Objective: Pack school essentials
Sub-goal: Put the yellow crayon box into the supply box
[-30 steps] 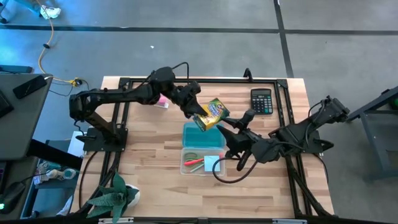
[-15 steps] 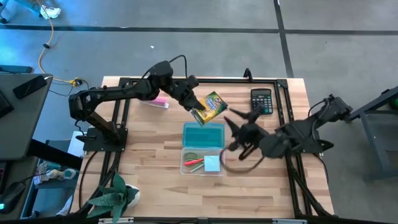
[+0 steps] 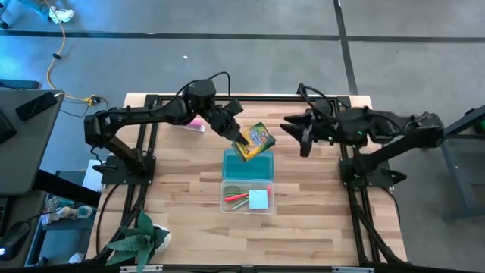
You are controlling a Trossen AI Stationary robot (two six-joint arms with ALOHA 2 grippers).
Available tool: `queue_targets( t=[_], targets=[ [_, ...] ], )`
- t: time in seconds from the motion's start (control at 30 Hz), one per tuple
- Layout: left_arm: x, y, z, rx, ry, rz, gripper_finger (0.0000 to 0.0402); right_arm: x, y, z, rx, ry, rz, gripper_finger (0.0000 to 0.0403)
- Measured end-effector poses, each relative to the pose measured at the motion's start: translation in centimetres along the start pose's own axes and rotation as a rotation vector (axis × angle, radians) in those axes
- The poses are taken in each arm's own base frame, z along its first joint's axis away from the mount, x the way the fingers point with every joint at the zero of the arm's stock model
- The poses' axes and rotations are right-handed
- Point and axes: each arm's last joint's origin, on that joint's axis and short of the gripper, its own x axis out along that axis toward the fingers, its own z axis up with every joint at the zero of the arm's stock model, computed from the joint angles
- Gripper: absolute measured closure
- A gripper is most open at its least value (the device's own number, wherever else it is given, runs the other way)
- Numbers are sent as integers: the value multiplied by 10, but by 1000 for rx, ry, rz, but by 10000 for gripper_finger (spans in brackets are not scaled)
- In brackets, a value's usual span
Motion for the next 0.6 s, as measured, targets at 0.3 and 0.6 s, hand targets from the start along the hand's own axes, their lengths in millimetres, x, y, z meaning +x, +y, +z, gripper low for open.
queue_targets(
  t=[0.3,0.6],
  targets=[
    [14,12,-17,-4,57,107,326,28,-36,0,244,307,172,237],
    [23,14,-22,40,-17,189,326,53,-63,0,267,470,325,183]
  ],
)
